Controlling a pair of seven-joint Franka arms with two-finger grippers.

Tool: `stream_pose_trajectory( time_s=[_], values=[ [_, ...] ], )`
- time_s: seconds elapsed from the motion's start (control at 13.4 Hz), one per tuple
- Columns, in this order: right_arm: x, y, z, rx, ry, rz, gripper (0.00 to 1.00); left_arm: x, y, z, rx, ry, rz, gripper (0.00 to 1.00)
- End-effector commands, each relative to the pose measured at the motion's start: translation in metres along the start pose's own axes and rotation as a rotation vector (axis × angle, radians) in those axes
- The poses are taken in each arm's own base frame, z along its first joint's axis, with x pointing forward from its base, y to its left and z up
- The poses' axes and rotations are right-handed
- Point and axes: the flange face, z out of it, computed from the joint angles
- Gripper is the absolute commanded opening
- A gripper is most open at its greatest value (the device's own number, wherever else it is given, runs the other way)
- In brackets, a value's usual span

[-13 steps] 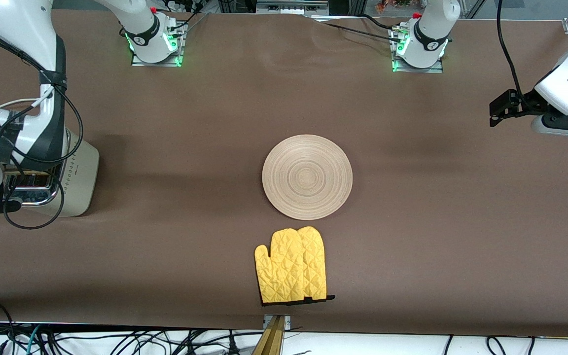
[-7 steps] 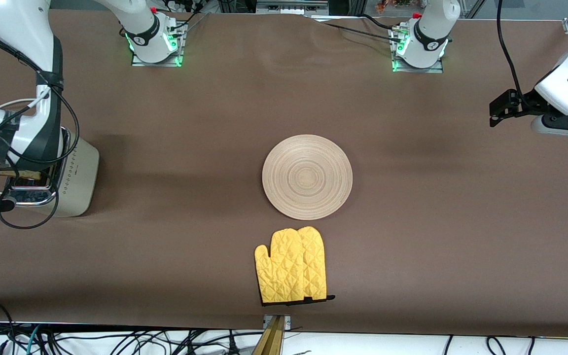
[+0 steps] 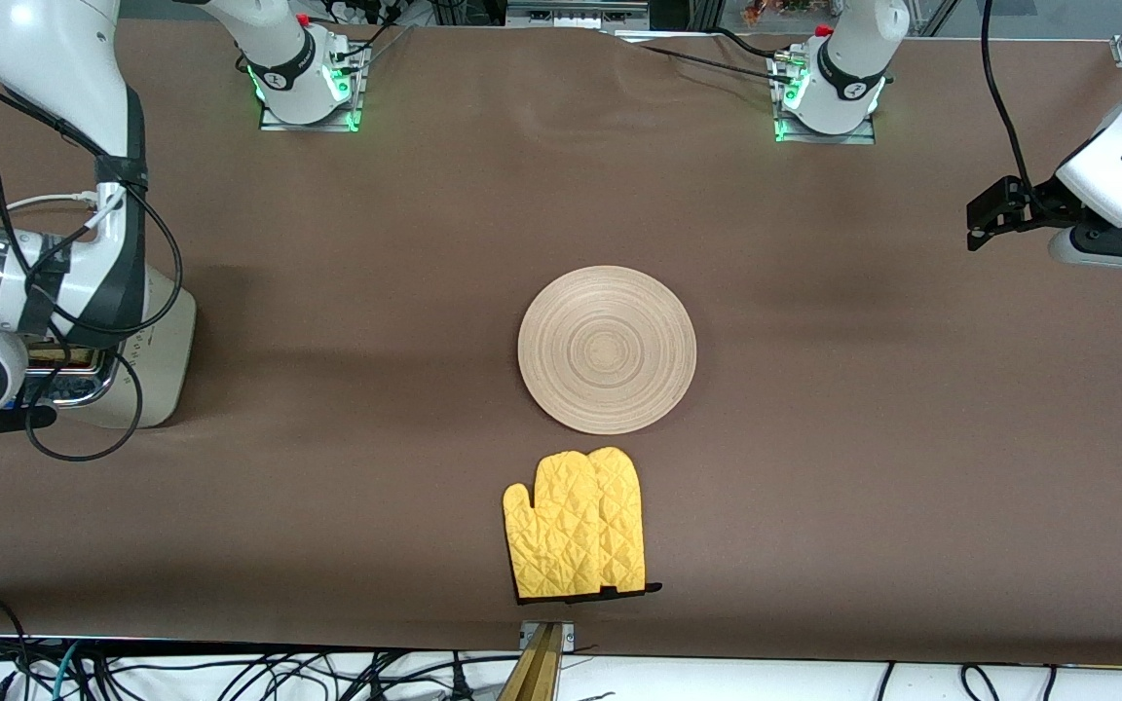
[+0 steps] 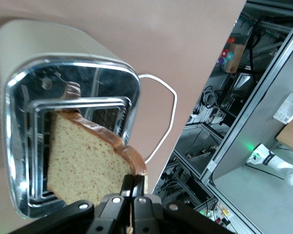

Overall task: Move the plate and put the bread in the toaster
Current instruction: 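Align the held bread above the toaster slot with the right gripper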

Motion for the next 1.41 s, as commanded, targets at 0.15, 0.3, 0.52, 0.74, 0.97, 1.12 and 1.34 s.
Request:
stream_pose_trajectory(
  time_s=[0.15,0.3,0.52,0.74,0.97,1.12,1.34],
  values=[
    [0.006,-0.012,-0.001,0.029,0.018,0.028,0.00,-0.002,0.003,-0.003,0.031,-0.003,-0.007,1.00],
    [0.012,-0.018,0.001,0.049,0.038,0.024,0.00,-0.002,0.003,-0.003,0.031,-0.003,-0.007,1.00],
    [0.019,-0.026,0.005,0.078,0.048,0.020,0.00,-0.002,0.002,-0.003,0.031,-0.003,-0.009,1.00],
    [0.018,-0.025,0.002,0.100,0.059,0.018,0.77,-0.002,0.002,-0.003,0.031,-0.003,-0.009,1.00],
    [0.007,-0.010,-0.011,0.152,0.095,0.008,0.99,-0.002,0.002,-0.003,0.031,-0.003,-0.009,1.00],
    [-0.005,0.006,-0.035,0.161,0.137,-0.016,1.00,-0.002,0.001,-0.003,0.031,-0.004,-0.010,1.00],
    [-0.027,0.020,-0.062,0.378,0.252,0.009,1.00,-0.002,0.003,-0.003,0.031,-0.003,-0.007,1.00]
  ],
)
